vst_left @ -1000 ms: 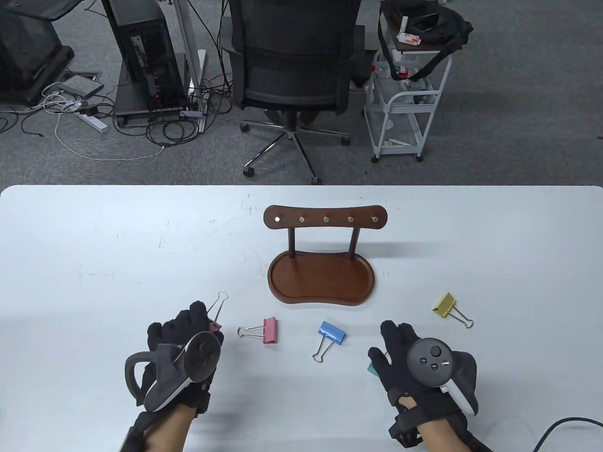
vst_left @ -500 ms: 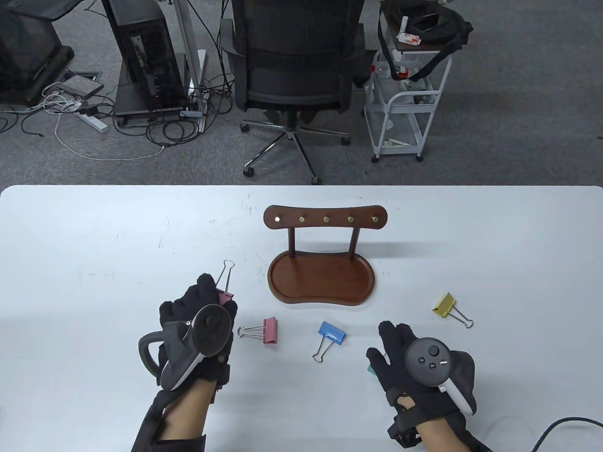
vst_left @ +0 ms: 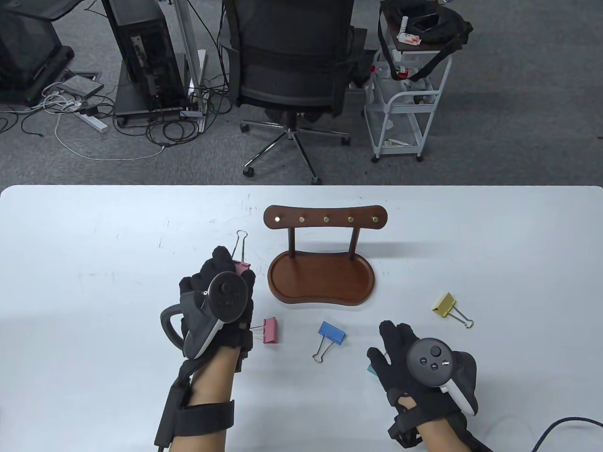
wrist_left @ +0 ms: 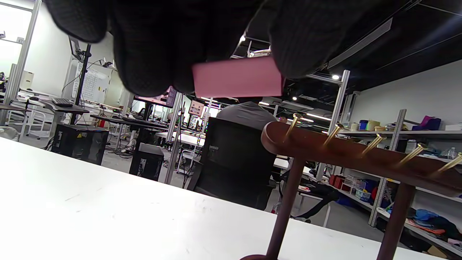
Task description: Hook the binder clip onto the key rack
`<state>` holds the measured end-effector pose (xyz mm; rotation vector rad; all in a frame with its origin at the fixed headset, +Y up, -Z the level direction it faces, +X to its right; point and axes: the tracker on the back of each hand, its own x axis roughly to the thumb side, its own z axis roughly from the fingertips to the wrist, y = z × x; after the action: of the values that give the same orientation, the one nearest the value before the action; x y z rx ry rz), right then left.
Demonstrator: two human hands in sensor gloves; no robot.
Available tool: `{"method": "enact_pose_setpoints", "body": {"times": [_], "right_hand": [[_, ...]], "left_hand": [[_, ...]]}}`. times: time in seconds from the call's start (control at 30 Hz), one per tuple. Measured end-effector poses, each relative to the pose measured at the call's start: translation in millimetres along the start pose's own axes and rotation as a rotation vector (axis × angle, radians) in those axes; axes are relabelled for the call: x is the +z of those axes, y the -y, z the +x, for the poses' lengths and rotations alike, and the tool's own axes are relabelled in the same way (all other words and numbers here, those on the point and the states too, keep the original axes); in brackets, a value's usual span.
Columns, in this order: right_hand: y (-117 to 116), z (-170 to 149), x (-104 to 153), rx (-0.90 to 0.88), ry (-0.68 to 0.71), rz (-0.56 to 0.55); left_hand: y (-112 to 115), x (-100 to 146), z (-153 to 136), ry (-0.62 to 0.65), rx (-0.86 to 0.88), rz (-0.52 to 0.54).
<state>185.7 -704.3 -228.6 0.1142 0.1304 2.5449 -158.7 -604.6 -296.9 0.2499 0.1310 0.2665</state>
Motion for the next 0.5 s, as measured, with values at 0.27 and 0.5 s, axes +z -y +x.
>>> {"method": "enact_pose_setpoints", "body": {"times": [0.27,0.5], "right_hand": [[-0.5,0.3,-0.1,0.000,0.001,0.005],[-1.0,0.6,-0.5,0.002,-0.002,0.012]], "left_hand": [[16.2,-15.1,15.0,-0.001,0.035,-0.012],[32.6,-24.2,32.1,0.029,0.025,-0.033]]}}
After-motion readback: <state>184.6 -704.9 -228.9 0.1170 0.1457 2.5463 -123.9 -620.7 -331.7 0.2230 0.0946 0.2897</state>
